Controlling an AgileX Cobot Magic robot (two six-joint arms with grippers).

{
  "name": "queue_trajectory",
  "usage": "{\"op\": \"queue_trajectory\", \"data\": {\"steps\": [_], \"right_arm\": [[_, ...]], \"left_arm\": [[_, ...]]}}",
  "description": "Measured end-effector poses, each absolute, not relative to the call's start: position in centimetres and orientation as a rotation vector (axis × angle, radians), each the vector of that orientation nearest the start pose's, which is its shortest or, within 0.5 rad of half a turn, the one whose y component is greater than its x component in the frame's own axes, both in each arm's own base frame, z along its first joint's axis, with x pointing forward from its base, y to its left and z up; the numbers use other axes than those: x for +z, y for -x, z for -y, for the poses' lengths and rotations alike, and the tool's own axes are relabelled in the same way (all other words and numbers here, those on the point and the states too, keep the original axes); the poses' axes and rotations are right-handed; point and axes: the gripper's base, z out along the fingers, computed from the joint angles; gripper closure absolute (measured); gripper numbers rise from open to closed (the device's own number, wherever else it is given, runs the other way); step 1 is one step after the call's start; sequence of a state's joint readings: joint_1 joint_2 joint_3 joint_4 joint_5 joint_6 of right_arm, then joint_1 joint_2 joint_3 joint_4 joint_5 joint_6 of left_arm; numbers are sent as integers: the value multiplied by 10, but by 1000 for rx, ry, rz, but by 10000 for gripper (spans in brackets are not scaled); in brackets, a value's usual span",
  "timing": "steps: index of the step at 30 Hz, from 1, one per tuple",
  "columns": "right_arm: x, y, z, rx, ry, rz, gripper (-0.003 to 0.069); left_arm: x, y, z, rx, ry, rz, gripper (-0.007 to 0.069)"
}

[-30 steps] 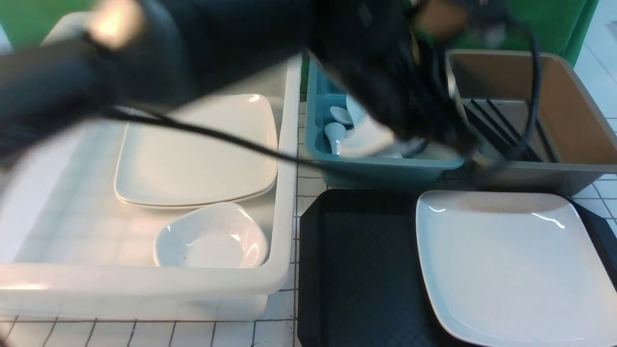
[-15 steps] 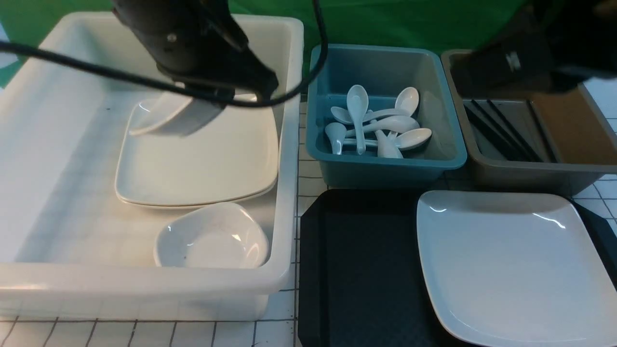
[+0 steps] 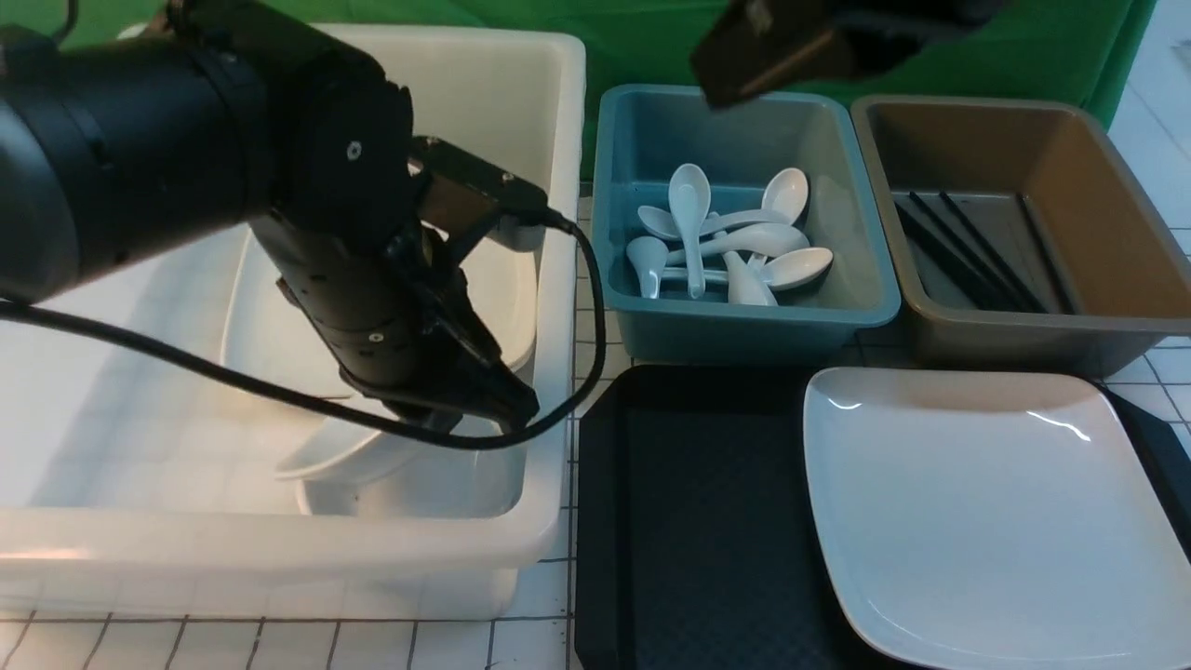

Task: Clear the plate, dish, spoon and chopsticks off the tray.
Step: Use the left arm to put the small plate into the large storage box on the left, then use the left arm to grab a plate from the dinner plate

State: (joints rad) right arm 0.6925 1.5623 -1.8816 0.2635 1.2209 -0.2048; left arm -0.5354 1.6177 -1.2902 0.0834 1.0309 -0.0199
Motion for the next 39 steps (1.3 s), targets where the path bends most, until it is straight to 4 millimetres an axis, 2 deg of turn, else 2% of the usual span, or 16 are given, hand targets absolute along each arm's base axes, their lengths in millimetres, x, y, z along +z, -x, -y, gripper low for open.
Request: {"op": "queue_trajectory", "data": {"steps": [8, 11, 13, 18, 19, 21, 24, 27, 28, 29, 30, 32, 35, 39], "right_arm": [[457, -231, -223, 552, 1085, -2182, 653], [459, -229, -222, 552, 1084, -2175, 650], [459, -229, -222, 553, 1083, -2173, 650], [459, -230, -220, 518, 1081, -2172, 645], [459, -230, -220, 518, 1081, -2172, 645], [461, -230, -216, 476, 1075, -2167, 642], [465, -228, -211, 439, 1067, -2150, 641], [478, -220, -194, 343, 1034, -2109, 640], [483, -217, -187, 300, 1006, -2101, 640], [484, -216, -185, 290, 1000, -2099, 640], [489, -211, -173, 222, 954, -2086, 640], [492, -200, -153, 122, 896, -2078, 640], [483, -180, -128, 64, 844, -2103, 641], [454, -156, -97, 47, 744, -2199, 652]], "left_arm": [[263, -290, 166, -42, -784, -2693, 573], [259, -290, 167, -50, -781, -2703, 511], [258, -291, 168, -58, -778, -2708, 447], [261, -287, 169, -101, -758, -2728, 230], [261, -287, 169, -103, -757, -2731, 223], [272, -283, 169, -133, -757, -2722, 162], [290, -280, 167, -159, -750, -2690, 141], [323, -274, 172, -293, -693, -2609, 179], [335, -272, 177, -359, -674, -2580, 232], [336, -272, 178, -369, -670, -2576, 244], [351, -270, 185, -449, -656, -2536, 356], [368, -270, 198, -524, -677, -2478, 514], [382, -273, 224, -586, -744, -2414, 602], [377, -282, 261, -606, -829, -2386, 620]]}}
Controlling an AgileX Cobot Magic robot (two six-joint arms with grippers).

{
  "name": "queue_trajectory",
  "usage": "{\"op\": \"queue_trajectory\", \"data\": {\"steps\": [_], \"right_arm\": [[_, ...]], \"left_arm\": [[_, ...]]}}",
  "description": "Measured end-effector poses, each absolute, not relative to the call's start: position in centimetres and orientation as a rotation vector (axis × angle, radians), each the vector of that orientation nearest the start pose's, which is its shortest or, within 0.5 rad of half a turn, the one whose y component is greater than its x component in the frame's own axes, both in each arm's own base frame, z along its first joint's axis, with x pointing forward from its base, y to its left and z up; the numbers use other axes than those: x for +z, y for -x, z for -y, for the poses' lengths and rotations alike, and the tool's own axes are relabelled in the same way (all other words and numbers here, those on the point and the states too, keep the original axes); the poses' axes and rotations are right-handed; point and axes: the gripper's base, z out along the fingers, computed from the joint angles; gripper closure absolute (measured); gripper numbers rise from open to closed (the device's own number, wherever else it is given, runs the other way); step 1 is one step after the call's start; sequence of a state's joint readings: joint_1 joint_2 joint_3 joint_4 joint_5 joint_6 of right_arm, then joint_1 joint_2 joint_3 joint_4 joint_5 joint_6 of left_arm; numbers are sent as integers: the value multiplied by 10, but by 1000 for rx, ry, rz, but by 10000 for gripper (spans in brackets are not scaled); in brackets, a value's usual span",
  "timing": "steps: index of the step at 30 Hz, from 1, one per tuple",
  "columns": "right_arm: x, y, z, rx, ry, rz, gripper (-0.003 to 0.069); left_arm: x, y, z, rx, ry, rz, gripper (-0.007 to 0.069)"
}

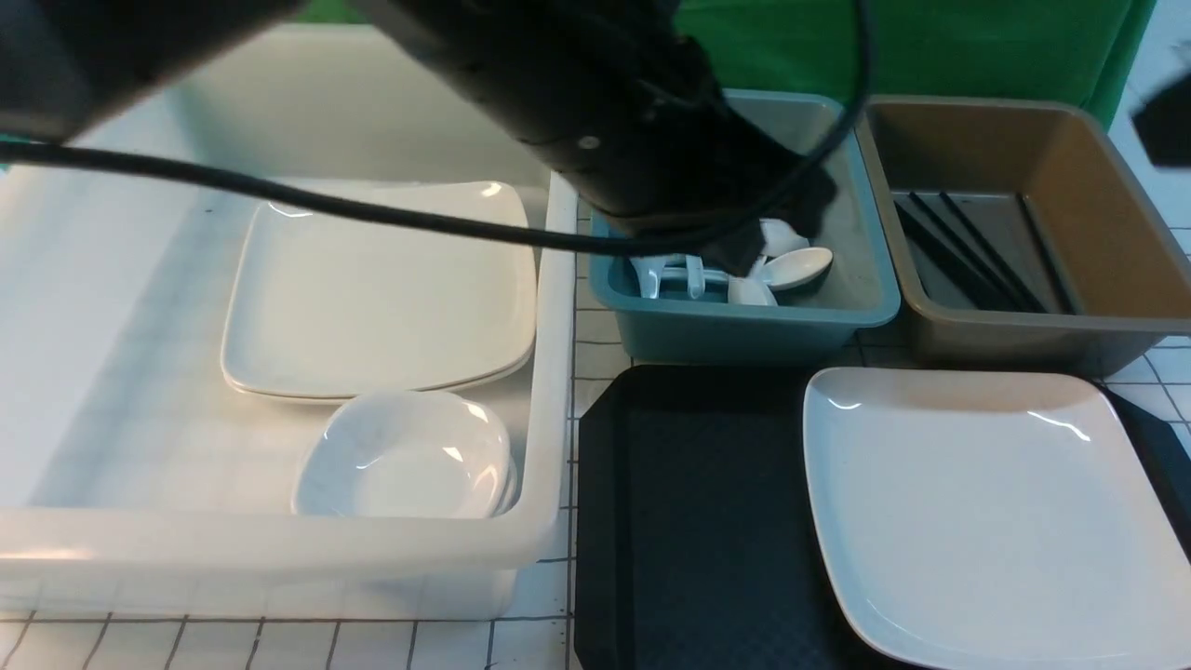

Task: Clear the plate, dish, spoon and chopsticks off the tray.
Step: Use the left arm to grab a plate from the dinner plate

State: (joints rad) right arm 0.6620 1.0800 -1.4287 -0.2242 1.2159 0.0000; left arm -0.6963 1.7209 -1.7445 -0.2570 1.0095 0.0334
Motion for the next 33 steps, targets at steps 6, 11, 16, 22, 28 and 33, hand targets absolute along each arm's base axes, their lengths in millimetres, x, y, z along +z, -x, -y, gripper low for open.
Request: {"op": "queue_trajectory", "data": {"steps": [6, 11, 16, 22, 28, 33], "right_arm": [[399, -116, -52, 14, 556, -2342, 654], [380, -93, -35, 45, 452, -2360, 654], [383, -80, -27, 82, 402, -2318, 654], [383, -80, -27, 83, 402, -2318, 654], [383, -80, -27, 83, 401, -2319, 654], [383, -80, -27, 83, 402, -2318, 654]], "left_arm": [[333, -310, 315, -604, -889, -2441, 562], [288, -336, 338, -548, -882, -2508, 387], [245, -351, 350, -510, -872, -2566, 179], [229, -342, 347, -487, -936, -2723, 163], [252, -325, 346, -536, -1049, -2725, 518], [268, -288, 364, -567, -1167, -2672, 620]]}}
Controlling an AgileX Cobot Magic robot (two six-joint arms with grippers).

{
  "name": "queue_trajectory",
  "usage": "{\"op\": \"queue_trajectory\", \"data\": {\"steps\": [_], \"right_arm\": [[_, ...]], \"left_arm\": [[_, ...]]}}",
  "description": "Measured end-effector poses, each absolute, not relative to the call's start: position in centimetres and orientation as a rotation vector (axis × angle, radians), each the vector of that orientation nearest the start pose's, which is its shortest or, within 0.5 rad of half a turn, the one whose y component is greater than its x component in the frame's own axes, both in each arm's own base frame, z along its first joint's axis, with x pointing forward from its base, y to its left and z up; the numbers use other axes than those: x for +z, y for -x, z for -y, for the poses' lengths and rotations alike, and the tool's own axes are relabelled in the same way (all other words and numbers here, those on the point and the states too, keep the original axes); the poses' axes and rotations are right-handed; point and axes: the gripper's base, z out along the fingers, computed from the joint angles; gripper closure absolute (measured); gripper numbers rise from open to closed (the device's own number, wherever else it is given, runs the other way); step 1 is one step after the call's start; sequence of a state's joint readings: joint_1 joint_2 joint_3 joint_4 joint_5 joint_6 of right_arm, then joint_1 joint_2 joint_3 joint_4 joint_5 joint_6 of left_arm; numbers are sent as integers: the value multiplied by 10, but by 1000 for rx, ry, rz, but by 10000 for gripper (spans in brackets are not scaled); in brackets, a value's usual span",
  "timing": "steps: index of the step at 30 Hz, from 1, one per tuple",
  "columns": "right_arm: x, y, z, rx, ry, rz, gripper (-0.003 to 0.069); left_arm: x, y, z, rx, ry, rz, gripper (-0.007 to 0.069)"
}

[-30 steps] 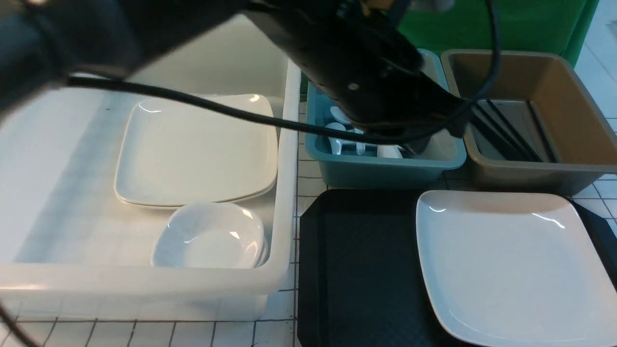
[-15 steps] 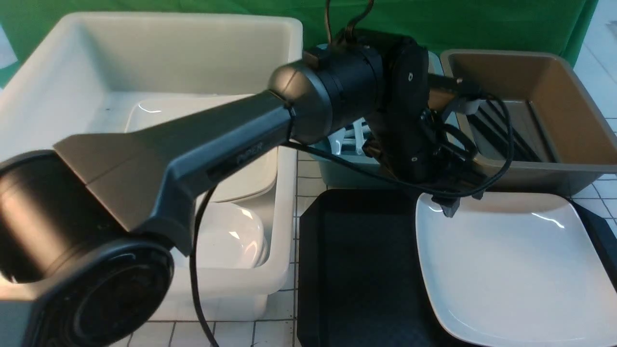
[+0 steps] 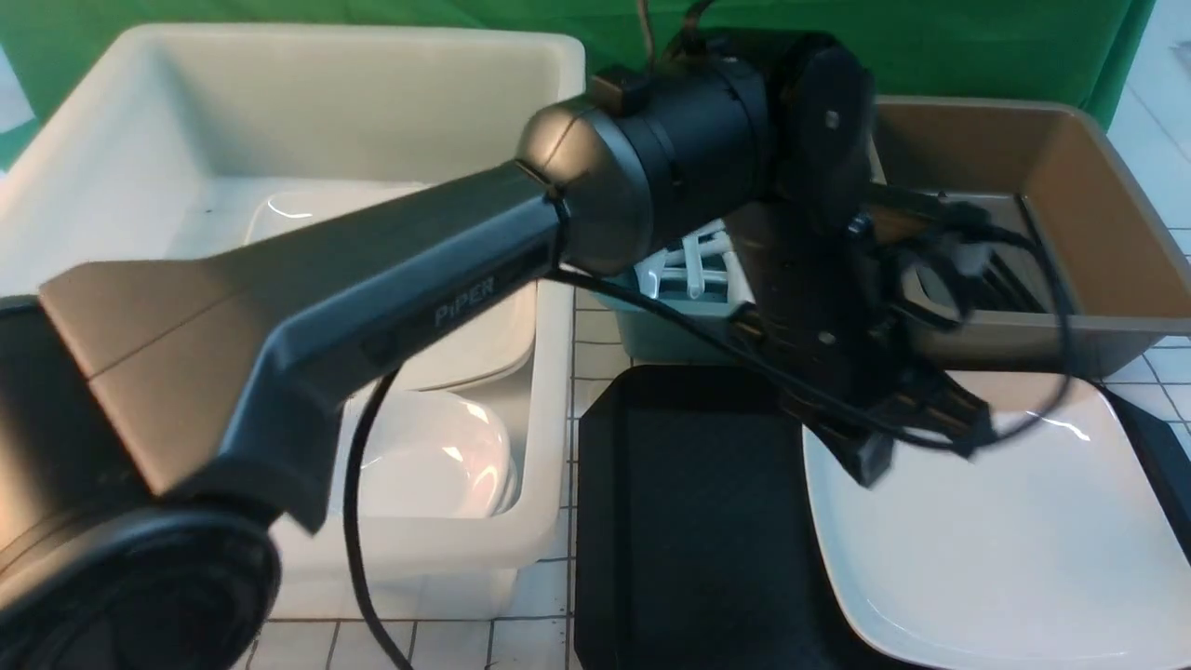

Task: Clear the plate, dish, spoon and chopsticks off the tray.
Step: Use the left arm to grab a plate from the dinner plate

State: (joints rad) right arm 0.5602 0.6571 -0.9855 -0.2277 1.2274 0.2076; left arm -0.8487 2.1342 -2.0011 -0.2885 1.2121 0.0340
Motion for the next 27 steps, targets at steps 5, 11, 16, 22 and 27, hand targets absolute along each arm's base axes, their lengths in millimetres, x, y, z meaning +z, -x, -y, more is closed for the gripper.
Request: {"op": "queue_trajectory", "data": {"steps": [5, 11, 16, 22, 27], "right_arm": [[383, -80, -27, 83, 403, -2317, 654], [383, -80, -27, 68, 437, -2311, 654], [383, -80, -27, 54, 472, -2303, 654], [385, -81, -28, 56, 484, -2279, 654], [386, -82, -29, 62, 483, -2264, 654]], "left_arm": [[251, -263, 376, -579, -1189, -2714, 625], [230, -248, 366, -653, -1121, -2734, 625], [277, -222, 330, -770, -966, -2568, 625], [270, -219, 319, -919, -653, -2510, 625], [239, -232, 326, -882, -591, -2555, 615]]}}
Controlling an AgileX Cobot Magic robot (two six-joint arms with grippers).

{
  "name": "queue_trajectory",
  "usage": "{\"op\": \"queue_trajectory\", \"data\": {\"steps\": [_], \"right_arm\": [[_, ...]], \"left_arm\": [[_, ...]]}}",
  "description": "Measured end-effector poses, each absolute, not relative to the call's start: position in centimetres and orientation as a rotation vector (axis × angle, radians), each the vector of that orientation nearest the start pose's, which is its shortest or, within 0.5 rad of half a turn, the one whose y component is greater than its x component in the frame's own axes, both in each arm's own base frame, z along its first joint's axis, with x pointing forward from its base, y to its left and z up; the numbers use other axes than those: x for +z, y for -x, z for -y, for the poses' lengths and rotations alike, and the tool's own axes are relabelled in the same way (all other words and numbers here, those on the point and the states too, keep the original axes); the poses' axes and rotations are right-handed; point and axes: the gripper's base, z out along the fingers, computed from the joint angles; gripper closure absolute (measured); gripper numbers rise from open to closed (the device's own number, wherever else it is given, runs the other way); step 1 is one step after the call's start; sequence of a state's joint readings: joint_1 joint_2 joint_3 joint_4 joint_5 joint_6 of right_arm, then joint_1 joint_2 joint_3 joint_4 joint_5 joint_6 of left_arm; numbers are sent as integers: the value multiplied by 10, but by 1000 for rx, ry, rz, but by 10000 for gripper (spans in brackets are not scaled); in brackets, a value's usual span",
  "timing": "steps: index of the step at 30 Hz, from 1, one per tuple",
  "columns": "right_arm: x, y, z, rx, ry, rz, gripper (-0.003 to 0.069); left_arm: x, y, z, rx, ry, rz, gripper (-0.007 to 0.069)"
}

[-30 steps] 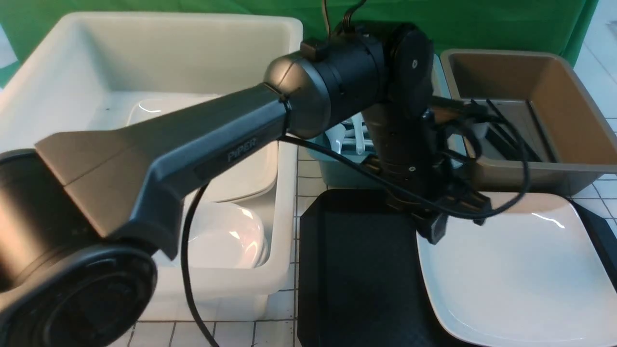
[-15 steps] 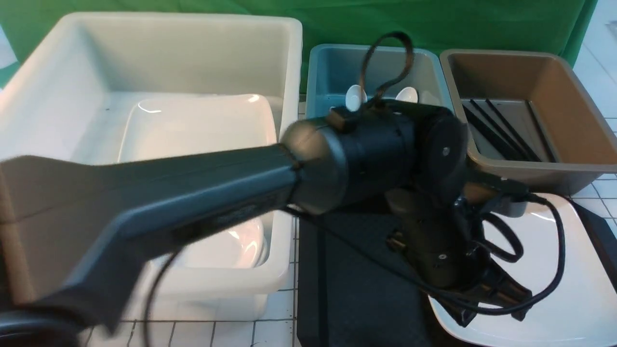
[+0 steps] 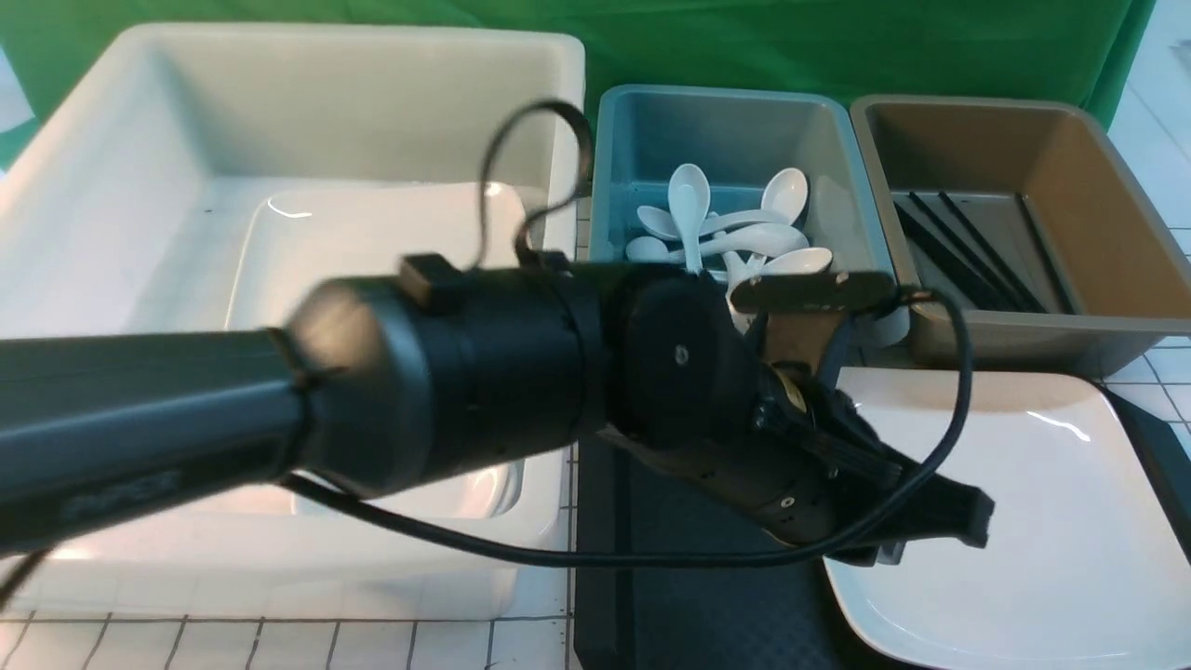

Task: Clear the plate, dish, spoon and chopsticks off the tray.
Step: Use the left arm to grab a plate from the dinner plate

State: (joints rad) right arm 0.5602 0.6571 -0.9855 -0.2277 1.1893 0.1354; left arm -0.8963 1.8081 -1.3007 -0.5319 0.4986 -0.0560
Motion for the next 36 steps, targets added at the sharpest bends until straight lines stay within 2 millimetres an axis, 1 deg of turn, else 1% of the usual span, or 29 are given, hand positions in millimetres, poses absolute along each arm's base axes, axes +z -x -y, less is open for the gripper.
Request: {"op": "queue_trajectory", "data": {"steps": [2, 3, 5, 9, 10, 11, 14, 16, 18, 20, 24, 29, 33, 36], "right_arm": [[386, -82, -29, 64, 483, -2262, 654], [386, -82, -29, 69, 483, -2261, 654], [386, -82, -30, 77, 483, -2256, 654], [388, -83, -32, 100, 485, -2230, 654], [388, -83, -32, 100, 485, -2230, 654], [389, -84, -32, 106, 484, -2219, 654], [389, -84, -33, 110, 484, -2211, 654], [390, -84, -33, 110, 485, -2209, 654], [390, -84, -33, 111, 485, -2208, 654], [390, -84, -33, 112, 485, -2206, 654], [390, -84, -33, 112, 485, -2206, 654], [390, -84, -33, 112, 485, -2206, 654], [390, -84, -33, 112, 485, -2206, 654], [390, -84, -33, 112, 486, -2205, 654]], "left_arm": [[231, -235, 328, -870, -584, -2566, 602], [223, -237, 330, -853, -584, -2575, 575], [215, -240, 331, -833, -583, -2578, 529], [199, -245, 335, -788, -599, -2591, 372], [198, -245, 335, -784, -601, -2593, 363], [193, -248, 337, -774, -604, -2594, 305], [180, -251, 340, -748, -614, -2615, 200], [173, -252, 341, -729, -625, -2626, 150], [167, -253, 341, -709, -639, -2637, 118], [162, -253, 342, -700, -640, -2650, 106], [155, -256, 343, -698, -621, -2644, 106], [148, -258, 346, -698, -601, -2637, 141], [148, -259, 347, -728, -561, -2639, 179], [147, -258, 349, -731, -568, -2633, 202]]}}
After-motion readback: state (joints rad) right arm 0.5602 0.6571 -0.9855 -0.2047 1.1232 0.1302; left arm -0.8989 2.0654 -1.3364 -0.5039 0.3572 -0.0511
